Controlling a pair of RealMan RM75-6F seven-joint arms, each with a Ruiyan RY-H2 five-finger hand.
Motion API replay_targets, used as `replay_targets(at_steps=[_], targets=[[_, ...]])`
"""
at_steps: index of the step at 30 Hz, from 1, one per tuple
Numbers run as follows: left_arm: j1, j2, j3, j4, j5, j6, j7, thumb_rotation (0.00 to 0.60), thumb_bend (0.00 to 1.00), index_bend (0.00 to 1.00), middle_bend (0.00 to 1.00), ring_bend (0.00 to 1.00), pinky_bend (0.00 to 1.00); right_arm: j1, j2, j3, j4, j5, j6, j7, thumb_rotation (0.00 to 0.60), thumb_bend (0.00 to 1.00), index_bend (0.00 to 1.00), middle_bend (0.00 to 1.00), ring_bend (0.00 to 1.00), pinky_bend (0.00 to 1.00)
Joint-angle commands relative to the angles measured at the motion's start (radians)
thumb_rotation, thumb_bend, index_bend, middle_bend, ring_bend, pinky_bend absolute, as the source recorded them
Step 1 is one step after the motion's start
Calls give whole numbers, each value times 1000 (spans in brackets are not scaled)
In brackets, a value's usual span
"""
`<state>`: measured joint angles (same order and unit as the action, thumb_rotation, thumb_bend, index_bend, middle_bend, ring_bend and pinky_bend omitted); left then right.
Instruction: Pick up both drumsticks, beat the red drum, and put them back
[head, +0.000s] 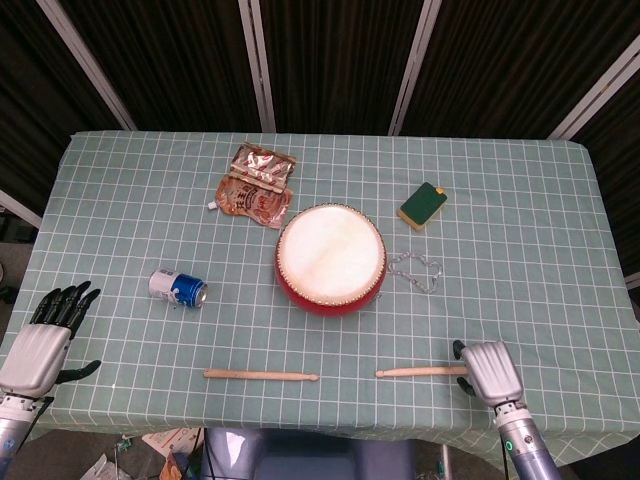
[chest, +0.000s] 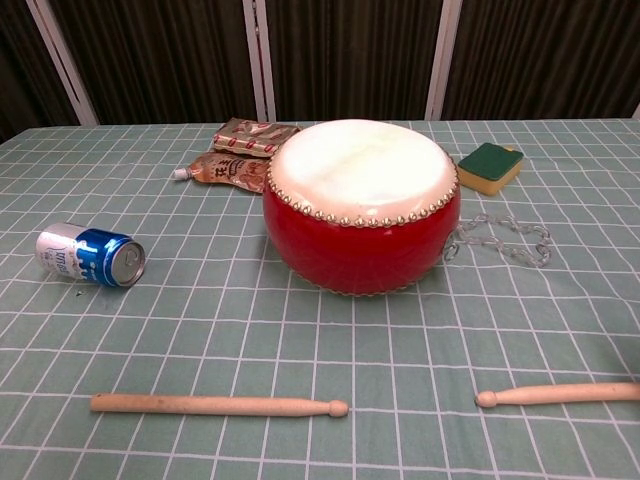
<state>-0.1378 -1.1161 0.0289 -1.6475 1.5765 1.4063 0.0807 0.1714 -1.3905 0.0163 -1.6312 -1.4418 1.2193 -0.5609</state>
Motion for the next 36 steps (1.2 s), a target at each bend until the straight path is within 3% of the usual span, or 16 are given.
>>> replay_targets(at_steps=[1,19,28,36], targets=[[-1,0,0,0,0,-2,1,600,0,0,0,0,49,5,-9,7,12,21,-7,-4,600,249,508,1000,1000,1000],[-2,0,-1,-1,-3,-2,3,600,0,0,0,0,49,18,-31,-2,26,103,-27,-54,600,266,531,1000,1000,1000],[-2,-1,-1,-3,-6,-3,2,600,0,0,0,0,49,33,-46,-6,36,149,-46,-83,600,343,532,1000,1000,1000],[-3,0,-1,-3,-5,-2,-2,600,0,0,0,0,49,43,-52,-15,31,198,-56,-136,600,345,532,1000,1000,1000]])
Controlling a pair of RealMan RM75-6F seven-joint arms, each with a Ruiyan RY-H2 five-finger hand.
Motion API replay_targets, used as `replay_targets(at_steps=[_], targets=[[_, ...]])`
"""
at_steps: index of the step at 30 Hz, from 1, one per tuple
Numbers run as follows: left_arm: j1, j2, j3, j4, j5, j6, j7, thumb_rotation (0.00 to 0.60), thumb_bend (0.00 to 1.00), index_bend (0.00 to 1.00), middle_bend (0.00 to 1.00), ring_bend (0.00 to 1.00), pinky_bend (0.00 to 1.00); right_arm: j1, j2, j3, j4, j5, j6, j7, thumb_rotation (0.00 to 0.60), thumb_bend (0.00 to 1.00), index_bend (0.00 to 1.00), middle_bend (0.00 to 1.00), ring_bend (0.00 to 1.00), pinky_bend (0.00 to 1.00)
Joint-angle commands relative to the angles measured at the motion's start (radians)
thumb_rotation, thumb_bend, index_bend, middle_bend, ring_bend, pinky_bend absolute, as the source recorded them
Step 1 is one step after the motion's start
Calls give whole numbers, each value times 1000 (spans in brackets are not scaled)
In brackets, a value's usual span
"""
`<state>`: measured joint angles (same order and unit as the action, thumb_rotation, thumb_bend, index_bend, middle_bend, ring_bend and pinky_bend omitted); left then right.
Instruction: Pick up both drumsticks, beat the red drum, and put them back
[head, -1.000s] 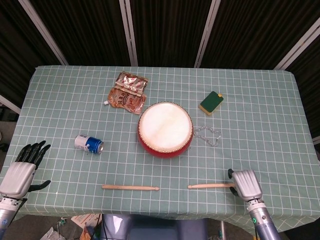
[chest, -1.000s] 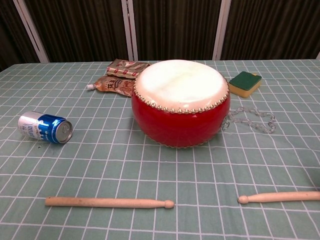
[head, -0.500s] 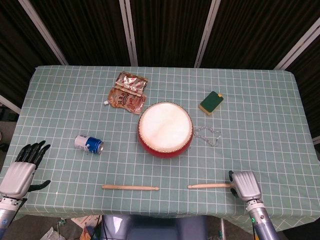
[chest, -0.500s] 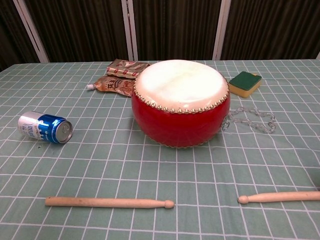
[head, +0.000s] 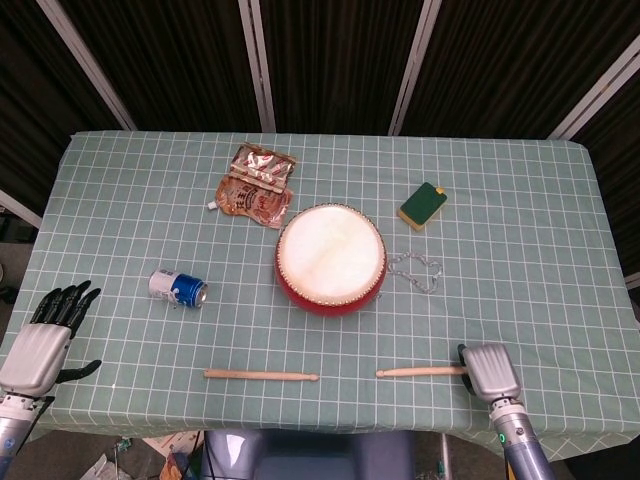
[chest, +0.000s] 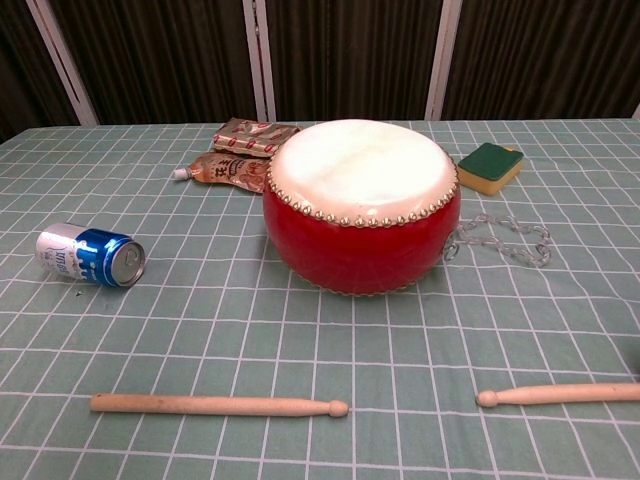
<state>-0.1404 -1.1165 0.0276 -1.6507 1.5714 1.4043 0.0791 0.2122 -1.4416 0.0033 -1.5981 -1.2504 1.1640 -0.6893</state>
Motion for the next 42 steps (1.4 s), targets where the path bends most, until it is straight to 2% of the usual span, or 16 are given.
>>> replay_targets(at_steps=[1,7,9,15,17,23,30,33,36,37,39,42], targets=[[0,0,0,0,0,1,-1,600,0,0,0,0,49,4,-2,-4,-2,11,0,-12,600,345,532,1000,1000,1000],[0,0,0,0,0,1,-1,600,0,0,0,0,49,8,-3,-8,-2,19,6,-18,600,394,544,1000,1000,1000],[0,0,0,0,0,1,0,600,0,0,0,0,49,9,-2,-9,-4,20,9,-17,600,439,593,1000,1000,1000],[0,0,0,-2,-1,1,2,600,0,0,0,0,49,12,11,-6,-22,23,17,6,600,587,866,1000,1000,1000],[0,1,1,-2,-1,0,2,600,0,0,0,0,49,14,24,-2,-46,23,18,27,600,613,911,1000,1000,1000],[0,2,1,-4,-2,-2,2,600,0,0,0,0,51,16,86,7,-144,-8,36,81,600,645,947,1000,1000,1000],[0,3,3,-14,-4,-5,7,600,0,0,0,0,77,-7,259,-25,-337,-103,80,183,600,651,955,1000,1000,1000],[-2,3,4,-24,-4,-9,18,600,0,0,0,3,90,-10,308,-37,-356,-125,74,242,600,651,957,1000,1000,1000],[-5,1,2,-39,-4,-12,37,600,2,23,42,60,153,-11,328,-42,-355,-131,64,300,600,652,958,1000,1000,1000],[-6,0,1,-46,-3,-13,45,600,7,42,84,103,197,-10,332,-42,-353,-130,59,316,600,651,958,1000,1000,1000],[-10,-7,-2,-63,0,-13,74,600,31,87,201,219,314,-7,342,-42,-353,-134,51,341,600,651,958,1000,1000,1000],[-22,-24,-11,-84,-1,-23,134,600,77,169,442,465,542,-5,352,-40,-357,-147,52,365,600,651,958,1000,1000,1000]])
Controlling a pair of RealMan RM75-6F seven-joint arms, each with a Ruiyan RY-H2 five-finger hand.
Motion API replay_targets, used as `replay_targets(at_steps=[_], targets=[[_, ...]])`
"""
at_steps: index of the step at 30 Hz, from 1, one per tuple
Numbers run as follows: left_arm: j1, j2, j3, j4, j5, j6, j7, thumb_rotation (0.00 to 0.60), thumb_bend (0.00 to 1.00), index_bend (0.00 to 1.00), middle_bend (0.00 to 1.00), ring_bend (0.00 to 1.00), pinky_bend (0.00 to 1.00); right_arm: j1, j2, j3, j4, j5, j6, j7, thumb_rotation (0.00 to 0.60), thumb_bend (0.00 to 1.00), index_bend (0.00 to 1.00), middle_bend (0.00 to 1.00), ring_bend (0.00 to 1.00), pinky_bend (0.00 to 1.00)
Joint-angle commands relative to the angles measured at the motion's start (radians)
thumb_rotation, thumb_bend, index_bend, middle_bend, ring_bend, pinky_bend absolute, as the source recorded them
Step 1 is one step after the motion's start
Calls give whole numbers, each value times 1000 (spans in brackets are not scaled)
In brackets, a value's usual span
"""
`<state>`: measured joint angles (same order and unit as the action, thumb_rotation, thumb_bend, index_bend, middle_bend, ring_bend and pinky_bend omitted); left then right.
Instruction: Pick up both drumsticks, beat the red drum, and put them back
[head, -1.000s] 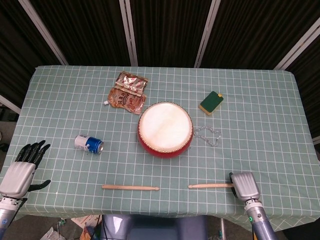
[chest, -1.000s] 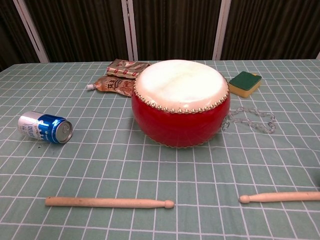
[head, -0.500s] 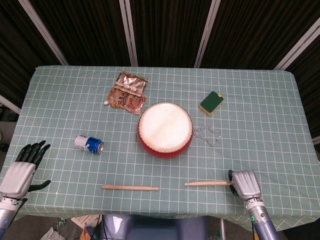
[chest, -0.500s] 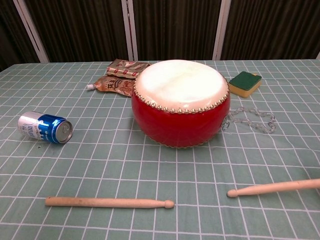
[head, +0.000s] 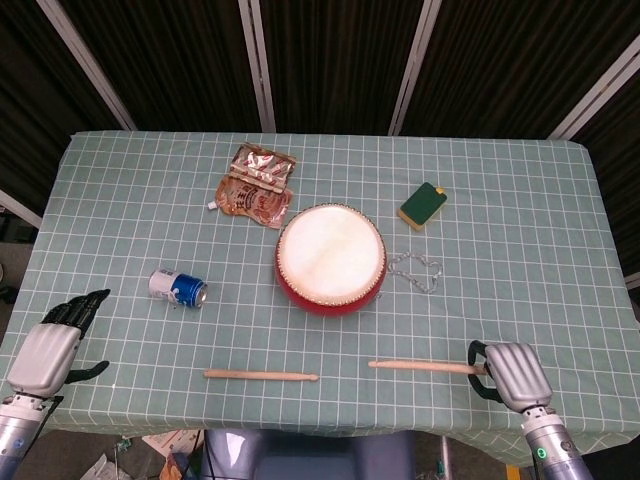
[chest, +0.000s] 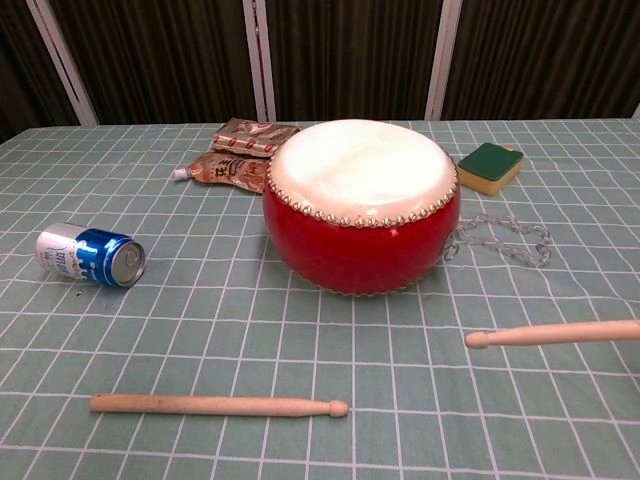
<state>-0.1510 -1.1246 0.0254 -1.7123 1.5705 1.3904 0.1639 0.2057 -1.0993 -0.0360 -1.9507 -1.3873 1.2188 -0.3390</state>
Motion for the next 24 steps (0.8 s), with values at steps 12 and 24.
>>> replay_targets(at_steps=[12,24], targets=[[-136,-100,-64,-240,-258,-238,325,600,191,488,1000,1000,1000,10,22,19,7,26,-10,51,600,651,958,1000,1000,1000],[-235,-183,-63,-329,-544,-273,574,600,202,483,1000,1000,1000,16,17,31,17,67,-12,30,600,651,958,1000,1000,1000]])
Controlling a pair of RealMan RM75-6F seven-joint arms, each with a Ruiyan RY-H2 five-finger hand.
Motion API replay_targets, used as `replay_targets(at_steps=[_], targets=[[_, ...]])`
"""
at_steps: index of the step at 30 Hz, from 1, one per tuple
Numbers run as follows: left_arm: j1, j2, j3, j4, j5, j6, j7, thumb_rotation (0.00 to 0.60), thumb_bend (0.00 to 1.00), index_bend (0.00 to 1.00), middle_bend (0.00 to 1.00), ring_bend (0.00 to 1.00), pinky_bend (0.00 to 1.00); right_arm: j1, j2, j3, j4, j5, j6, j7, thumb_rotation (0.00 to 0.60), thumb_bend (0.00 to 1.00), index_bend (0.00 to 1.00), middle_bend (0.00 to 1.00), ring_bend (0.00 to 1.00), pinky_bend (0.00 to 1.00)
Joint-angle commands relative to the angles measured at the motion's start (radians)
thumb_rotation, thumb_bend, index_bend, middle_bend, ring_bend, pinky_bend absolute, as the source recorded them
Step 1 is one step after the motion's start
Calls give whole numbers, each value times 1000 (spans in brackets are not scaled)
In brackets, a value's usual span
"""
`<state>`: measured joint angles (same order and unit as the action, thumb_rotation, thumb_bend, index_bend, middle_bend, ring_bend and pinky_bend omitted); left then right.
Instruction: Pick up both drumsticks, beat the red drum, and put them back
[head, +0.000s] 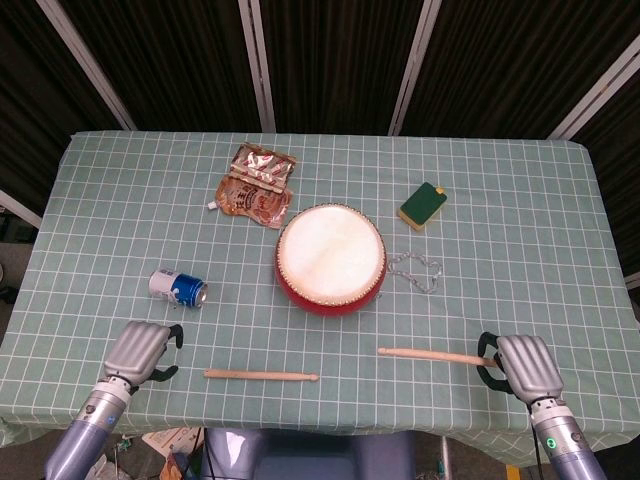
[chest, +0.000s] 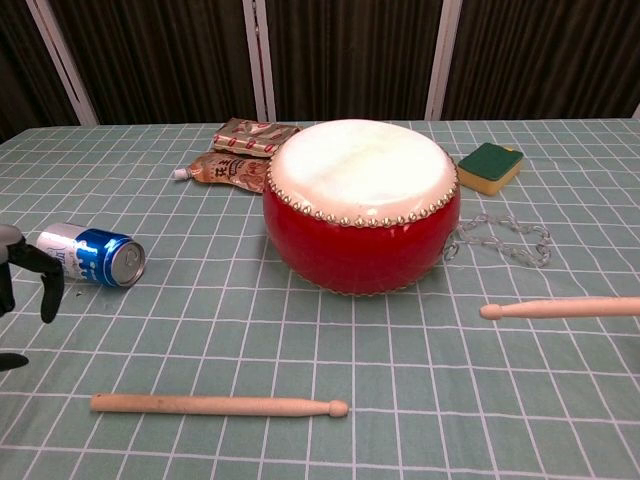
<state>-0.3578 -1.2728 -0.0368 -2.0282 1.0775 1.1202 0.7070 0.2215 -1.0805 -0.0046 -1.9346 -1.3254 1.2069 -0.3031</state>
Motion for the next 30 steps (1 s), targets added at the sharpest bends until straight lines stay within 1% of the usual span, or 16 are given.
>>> replay_targets(at_steps=[1,7,19,22,25,30], targets=[[-32,-40,-1,-13,-60,-2,34,600,202,482,1000,1000,1000,0,-2,0,1,7,0,-9,600,651,958,1000,1000,1000],[-59,-98,4,6,-100,2,39,600,202,477,1000,1000,1000,2,-6,1,1,34,-1,-32,600,651,958,1000,1000,1000],[-103,-181,30,41,-151,22,77,600,206,476,1000,1000,1000,7,-2,8,-2,82,-5,-52,600,651,958,1000,1000,1000],[-111,-199,34,50,-169,33,88,600,212,481,1000,1000,1000,9,-1,10,1,96,-8,-60,600,651,958,1000,1000,1000],[-127,-216,28,68,-210,40,105,600,234,485,1000,1000,1000,17,6,19,10,140,-24,-58,600,651,958,1000,1000,1000],[-146,-225,27,69,-249,40,113,600,235,485,1000,1000,1000,23,12,23,6,159,-31,-58,600,651,958,1000,1000,1000]])
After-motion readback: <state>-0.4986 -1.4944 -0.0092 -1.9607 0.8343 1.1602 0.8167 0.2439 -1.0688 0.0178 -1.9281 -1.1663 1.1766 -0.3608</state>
